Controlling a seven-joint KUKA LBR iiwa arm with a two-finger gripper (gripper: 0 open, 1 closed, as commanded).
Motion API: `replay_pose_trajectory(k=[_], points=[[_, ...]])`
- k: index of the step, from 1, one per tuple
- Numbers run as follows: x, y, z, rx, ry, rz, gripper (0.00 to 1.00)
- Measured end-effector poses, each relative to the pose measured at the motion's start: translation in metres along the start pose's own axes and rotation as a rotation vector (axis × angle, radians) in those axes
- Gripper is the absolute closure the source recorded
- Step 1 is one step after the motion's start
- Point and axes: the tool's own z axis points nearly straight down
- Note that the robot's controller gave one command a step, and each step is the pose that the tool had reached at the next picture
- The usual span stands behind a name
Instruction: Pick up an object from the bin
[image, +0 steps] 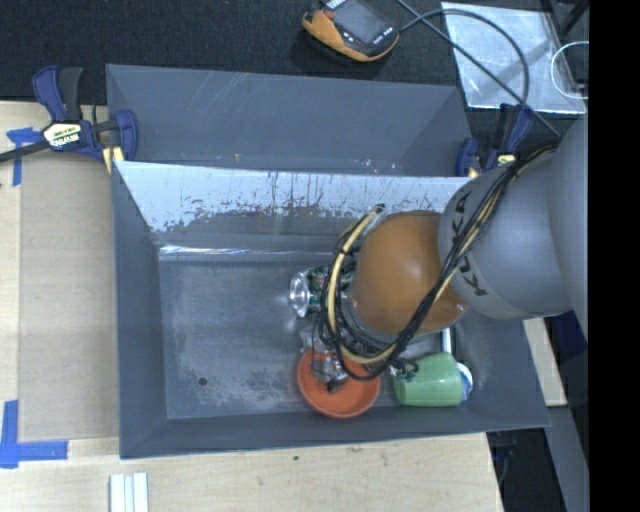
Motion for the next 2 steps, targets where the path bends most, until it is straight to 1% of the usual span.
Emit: replay_pose_trajectory(k=[1,2], points=[[0.001,0.0,-0.021,-0.001,0.005,0.0,1.0],[0.0,0.0,-0.04,0.0,0.001,0.001,1.0]])
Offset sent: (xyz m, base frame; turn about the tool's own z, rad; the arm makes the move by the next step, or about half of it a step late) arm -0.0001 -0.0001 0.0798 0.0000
